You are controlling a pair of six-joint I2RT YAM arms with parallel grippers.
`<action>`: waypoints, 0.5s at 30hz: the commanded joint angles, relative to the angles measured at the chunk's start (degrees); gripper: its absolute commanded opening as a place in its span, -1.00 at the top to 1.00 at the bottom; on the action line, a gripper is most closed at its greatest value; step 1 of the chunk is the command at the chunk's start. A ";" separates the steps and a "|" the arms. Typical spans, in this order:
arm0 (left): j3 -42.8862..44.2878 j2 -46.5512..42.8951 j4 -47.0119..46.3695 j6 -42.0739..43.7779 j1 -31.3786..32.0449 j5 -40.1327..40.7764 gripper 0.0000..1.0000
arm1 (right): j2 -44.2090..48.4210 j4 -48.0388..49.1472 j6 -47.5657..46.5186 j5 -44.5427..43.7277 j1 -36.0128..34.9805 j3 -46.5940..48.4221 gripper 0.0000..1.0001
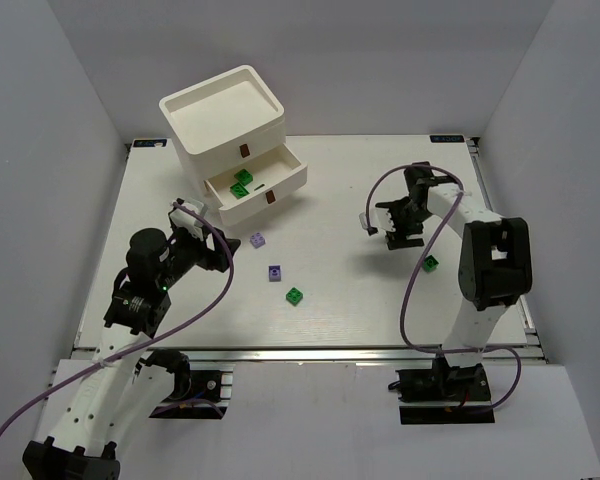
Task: Sort the legos into containers by color
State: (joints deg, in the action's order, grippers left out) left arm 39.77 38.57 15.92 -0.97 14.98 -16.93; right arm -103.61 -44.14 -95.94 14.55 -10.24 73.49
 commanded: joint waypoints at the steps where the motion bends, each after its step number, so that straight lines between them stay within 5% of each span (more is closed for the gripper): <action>1: 0.13 -0.51 0.51 0.80 -0.04 1.54 -0.67 | -3.25 -2.70 -3.90 -2.59 1.36 7.08 -0.67; 15: 0.05 1.07 0.60 0.88 -0.57 1.55 -0.69 | -16.09 -15.01 -8.29 -1.10 3.12 20.99 -0.55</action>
State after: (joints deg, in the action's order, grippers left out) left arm 39.77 39.51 16.34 -0.60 14.74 -15.62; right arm -119.61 -53.01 -101.75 12.75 -7.25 92.16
